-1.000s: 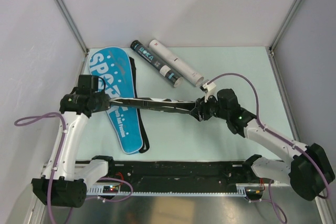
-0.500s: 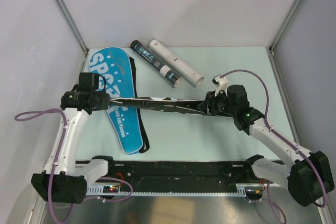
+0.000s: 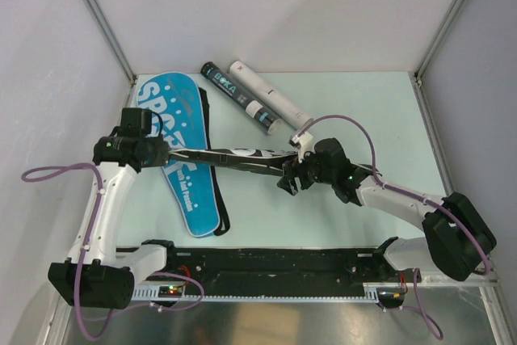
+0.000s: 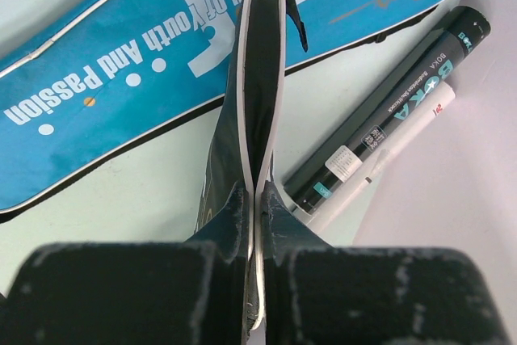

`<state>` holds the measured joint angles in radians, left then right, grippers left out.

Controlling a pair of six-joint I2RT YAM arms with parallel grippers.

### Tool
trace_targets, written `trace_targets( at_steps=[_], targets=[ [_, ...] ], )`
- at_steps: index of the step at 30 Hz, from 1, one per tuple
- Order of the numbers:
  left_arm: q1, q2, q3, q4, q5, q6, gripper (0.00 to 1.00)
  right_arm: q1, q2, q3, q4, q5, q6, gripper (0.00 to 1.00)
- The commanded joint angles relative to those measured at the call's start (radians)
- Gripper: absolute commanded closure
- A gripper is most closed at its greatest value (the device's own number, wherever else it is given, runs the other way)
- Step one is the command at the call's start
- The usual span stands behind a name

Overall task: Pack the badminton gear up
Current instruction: Zip the racket bag at the center of the board.

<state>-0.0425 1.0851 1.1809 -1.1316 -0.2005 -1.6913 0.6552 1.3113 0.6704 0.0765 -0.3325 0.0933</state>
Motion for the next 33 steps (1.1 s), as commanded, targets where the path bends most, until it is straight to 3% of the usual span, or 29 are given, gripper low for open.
trace_targets(
  at_steps=[1,4,10,16,20,30,33],
  targets=[
    [0.006,0.005,0.056,0.017,-0.025,0.023,1.00,0.041,0.024,0.032,0.172,0.144,-0.076,0.24],
    [0.006,0.009,0.057,0.016,-0.029,0.025,1.00,0.053,0.005,0.032,0.180,0.174,-0.088,0.26],
    [0.014,0.019,0.060,0.018,-0.033,0.038,1.00,0.036,-0.079,0.039,0.135,0.021,-0.089,0.25],
    [0.015,0.018,0.057,0.018,-0.039,0.052,1.00,0.013,-0.148,0.047,0.103,0.066,-0.057,0.30],
    [0.015,0.018,0.058,0.017,-0.032,0.050,1.00,0.006,-0.125,0.047,0.156,0.062,-0.042,0.39],
    [0.015,0.022,0.060,0.018,-0.030,0.047,1.00,0.029,-0.019,0.052,0.266,0.049,-0.037,0.42],
    [0.014,0.026,0.060,0.017,-0.029,0.043,1.00,0.037,-0.008,0.052,0.312,0.060,-0.038,0.59]
  ],
)
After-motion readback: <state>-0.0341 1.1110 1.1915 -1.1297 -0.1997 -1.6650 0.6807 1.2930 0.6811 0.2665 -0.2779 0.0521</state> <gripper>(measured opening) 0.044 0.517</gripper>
